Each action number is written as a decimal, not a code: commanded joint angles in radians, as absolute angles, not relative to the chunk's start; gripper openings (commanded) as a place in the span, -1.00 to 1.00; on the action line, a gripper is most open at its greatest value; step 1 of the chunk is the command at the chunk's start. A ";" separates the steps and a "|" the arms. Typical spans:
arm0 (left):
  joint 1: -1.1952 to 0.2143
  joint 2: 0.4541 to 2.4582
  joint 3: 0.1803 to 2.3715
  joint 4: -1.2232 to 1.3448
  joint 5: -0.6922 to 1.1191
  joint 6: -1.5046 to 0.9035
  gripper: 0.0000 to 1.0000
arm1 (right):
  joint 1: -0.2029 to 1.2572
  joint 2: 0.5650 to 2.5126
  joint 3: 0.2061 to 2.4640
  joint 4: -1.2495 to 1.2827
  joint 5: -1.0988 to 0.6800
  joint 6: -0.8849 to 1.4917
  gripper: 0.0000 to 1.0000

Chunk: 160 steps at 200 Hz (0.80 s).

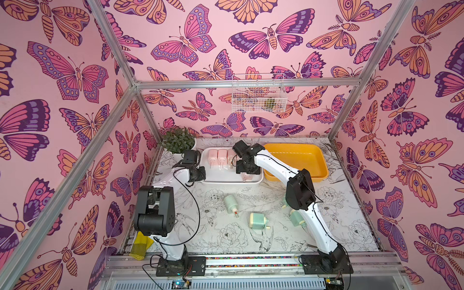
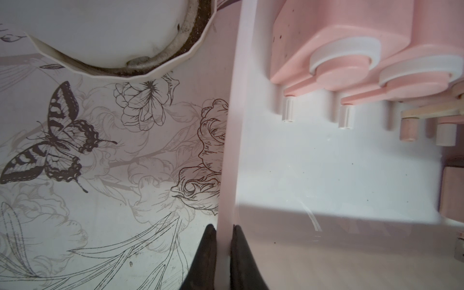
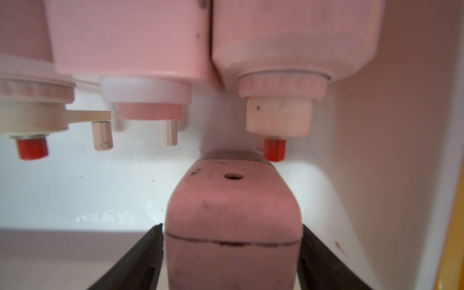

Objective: Place the pencil sharpeners by color into the storage box
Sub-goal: Place the pencil sharpener in the storage box, then adjust the storage box at the center of the board.

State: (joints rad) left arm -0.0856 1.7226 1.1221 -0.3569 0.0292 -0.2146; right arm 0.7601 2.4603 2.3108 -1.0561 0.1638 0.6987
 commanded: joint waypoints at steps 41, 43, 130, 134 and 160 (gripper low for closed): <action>-0.095 1.693 1.105 -0.385 0.085 -0.270 -0.99 | 0.766 2.307 2.303 -1.062 0.185 0.640 0.68; -0.096 1.693 1.105 -0.385 0.084 -0.271 -0.99 | 0.767 2.300 2.299 -1.060 0.185 0.637 0.69; -0.095 1.648 1.042 -0.388 -0.047 -0.274 -1.00 | 0.765 1.866 1.865 -0.722 0.429 0.590 0.98; -0.095 1.643 1.039 -0.390 -0.060 -0.277 -1.00 | 0.763 1.842 1.830 -0.698 0.455 0.591 0.98; -0.093 1.617 1.022 -0.390 -0.139 -0.293 -1.00 | 0.738 1.707 1.654 -0.567 0.551 0.528 0.98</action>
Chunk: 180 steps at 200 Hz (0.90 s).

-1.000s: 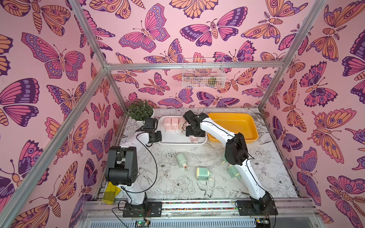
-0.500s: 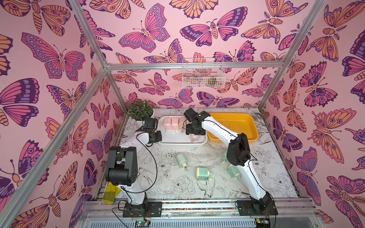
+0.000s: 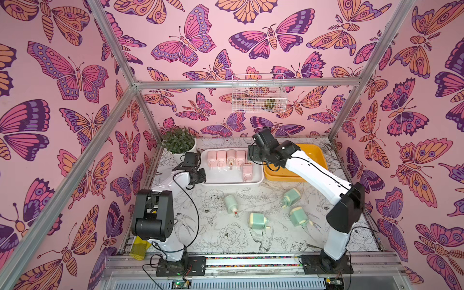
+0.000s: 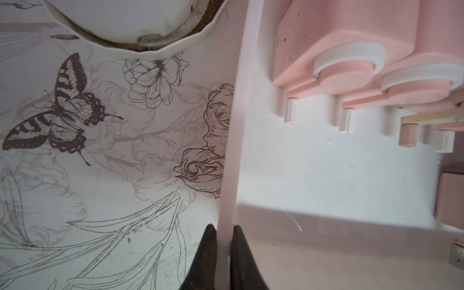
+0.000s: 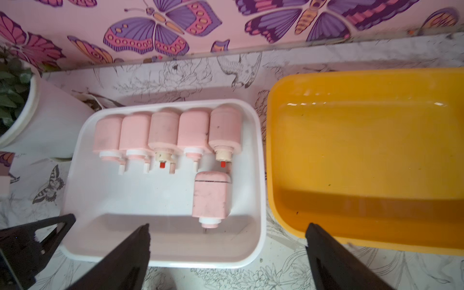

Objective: Place the pencil sharpeners by color into the storage box
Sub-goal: Adjust the storage box at the center of the board.

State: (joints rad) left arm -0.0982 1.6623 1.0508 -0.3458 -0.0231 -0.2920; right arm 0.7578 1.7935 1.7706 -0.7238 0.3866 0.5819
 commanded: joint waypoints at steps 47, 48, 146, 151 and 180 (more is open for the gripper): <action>-0.079 1.613 1.031 -0.390 -0.163 -0.256 -1.00 | 0.693 1.579 1.466 -0.435 0.542 0.342 0.98; -0.080 1.613 1.031 -0.390 -0.164 -0.256 -1.00 | 0.693 1.579 1.465 -0.434 0.544 0.338 0.98; -0.068 1.650 1.071 -0.431 -0.207 -0.282 -1.00 | 0.634 1.502 1.296 -0.402 0.438 0.300 0.98; -0.069 1.650 1.071 -0.432 -0.200 -0.285 -1.00 | 0.622 1.500 1.290 -0.406 0.428 0.314 0.98; -0.069 1.645 1.071 -0.439 -0.195 -0.299 -0.80 | 0.583 1.478 1.247 -0.388 0.390 0.332 0.98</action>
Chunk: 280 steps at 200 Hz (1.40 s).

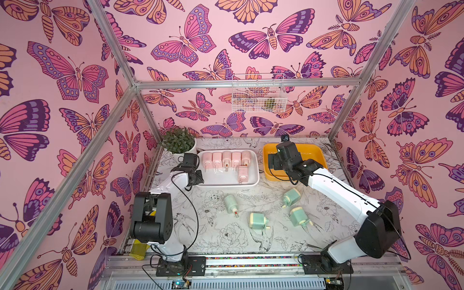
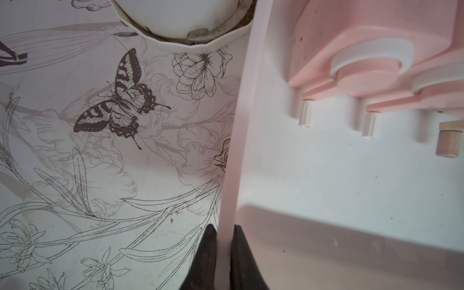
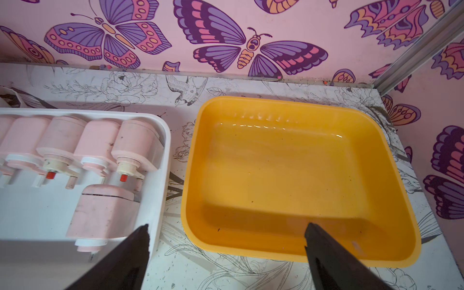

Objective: Place the pencil sharpeners by color into the storage box
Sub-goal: Adjust the storage box at the center of the board.

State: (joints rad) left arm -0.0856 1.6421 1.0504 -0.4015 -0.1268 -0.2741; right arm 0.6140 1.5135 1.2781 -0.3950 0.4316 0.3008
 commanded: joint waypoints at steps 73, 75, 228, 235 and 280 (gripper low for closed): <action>-0.070 1.594 1.080 -0.465 -0.222 -0.287 0.43 | 0.489 1.454 1.199 -0.342 0.357 0.311 0.98; -0.070 1.592 1.080 -0.466 -0.223 -0.288 0.46 | 0.486 1.455 1.198 -0.338 0.354 0.311 0.98; -0.457 1.436 1.108 -0.335 -0.082 -0.133 1.00 | -0.060 1.623 1.214 -0.461 0.188 0.288 0.98; -0.492 1.445 1.113 -0.326 -0.064 -0.110 1.00 | -0.076 1.629 1.211 -0.467 0.183 0.276 0.98; -0.646 1.494 1.151 -0.277 0.055 -0.007 1.00 | -0.202 1.713 1.236 -0.517 0.028 0.196 0.90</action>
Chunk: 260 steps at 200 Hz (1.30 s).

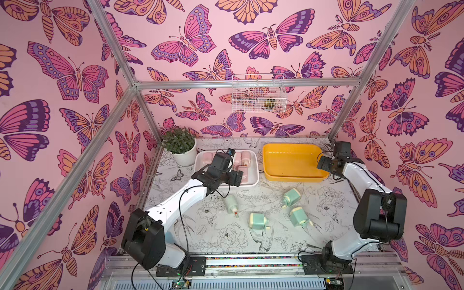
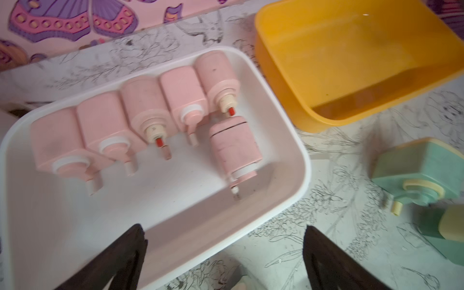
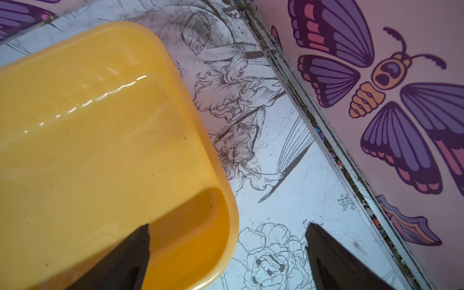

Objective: Place the pencil sharpeners by color into the storage box
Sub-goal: Adjust the storage box at the center of the board.

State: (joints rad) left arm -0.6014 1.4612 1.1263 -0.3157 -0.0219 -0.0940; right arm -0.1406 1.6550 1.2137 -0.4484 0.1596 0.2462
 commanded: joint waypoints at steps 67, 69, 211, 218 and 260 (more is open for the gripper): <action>-0.690 1.548 1.179 -0.195 0.095 0.029 1.00 | -0.262 1.838 1.331 -0.558 -0.229 0.146 0.43; -0.690 1.549 1.178 -0.194 0.098 0.030 1.00 | -0.262 1.841 1.331 -0.558 -0.229 0.146 0.41; -0.694 1.562 1.129 -0.086 0.244 0.098 1.00 | -0.257 1.890 1.388 -0.548 -0.183 0.112 -1.00; -0.693 1.558 1.126 -0.082 0.231 0.097 1.00 | -0.256 1.881 1.379 -0.541 -0.179 0.109 -1.00; -0.694 1.538 1.119 -0.050 0.198 0.110 1.00 | -0.256 1.783 1.281 -0.503 -0.228 0.067 -1.00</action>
